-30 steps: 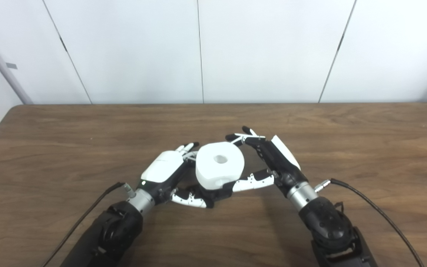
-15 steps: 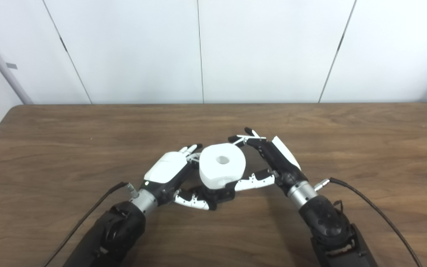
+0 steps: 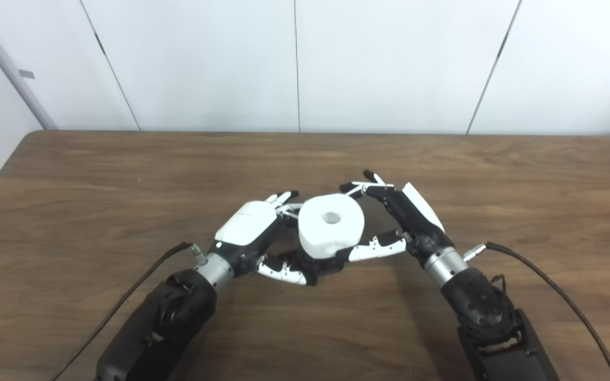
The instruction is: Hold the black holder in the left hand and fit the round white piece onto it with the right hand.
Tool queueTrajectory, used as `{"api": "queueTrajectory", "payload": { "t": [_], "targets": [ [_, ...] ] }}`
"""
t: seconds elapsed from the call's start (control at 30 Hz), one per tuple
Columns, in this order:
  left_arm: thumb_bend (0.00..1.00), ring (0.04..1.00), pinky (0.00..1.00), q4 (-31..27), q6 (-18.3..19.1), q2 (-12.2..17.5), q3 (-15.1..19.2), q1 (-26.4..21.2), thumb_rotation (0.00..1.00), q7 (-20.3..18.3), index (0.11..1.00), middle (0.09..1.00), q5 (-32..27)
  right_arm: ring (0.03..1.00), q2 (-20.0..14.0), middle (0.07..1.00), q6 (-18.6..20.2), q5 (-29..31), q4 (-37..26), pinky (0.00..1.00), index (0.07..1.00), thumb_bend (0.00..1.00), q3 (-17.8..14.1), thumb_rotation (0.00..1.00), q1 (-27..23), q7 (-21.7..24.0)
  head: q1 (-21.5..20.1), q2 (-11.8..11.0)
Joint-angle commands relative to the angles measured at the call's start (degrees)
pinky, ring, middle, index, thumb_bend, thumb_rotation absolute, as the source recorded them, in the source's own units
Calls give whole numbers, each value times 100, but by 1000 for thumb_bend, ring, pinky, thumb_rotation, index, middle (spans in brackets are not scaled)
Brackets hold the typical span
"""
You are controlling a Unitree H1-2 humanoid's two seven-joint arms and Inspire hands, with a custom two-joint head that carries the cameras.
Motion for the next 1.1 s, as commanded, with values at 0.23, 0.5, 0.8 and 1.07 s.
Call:
{"api": "queueTrajectory", "payload": {
  "t": [0.23,0.5,0.8,1.07],
  "targets": [
    [524,1000,1000,-168,3,-49,-14,-82,55,-57,482,883,35,1000,-79,803,-176,-15,-307,1000,484,517,35,135,25,61,21,37],
    [524,1000,1000,-205,46,-75,-8,-59,55,-75,482,883,29,995,-52,804,-240,-57,-234,1000,484,517,125,135,57,-10,48,35],
    [524,1000,1000,-215,27,-104,-21,-46,55,-43,482,878,32,987,53,797,-350,-51,-37,1000,484,518,148,135,-24,-97,72,33],
    [525,1000,1000,-228,29,-124,-39,-34,56,-26,482,879,96,993,114,796,-435,-47,115,1000,484,518,141,136,-75,-117,84,6]
  ]
}}
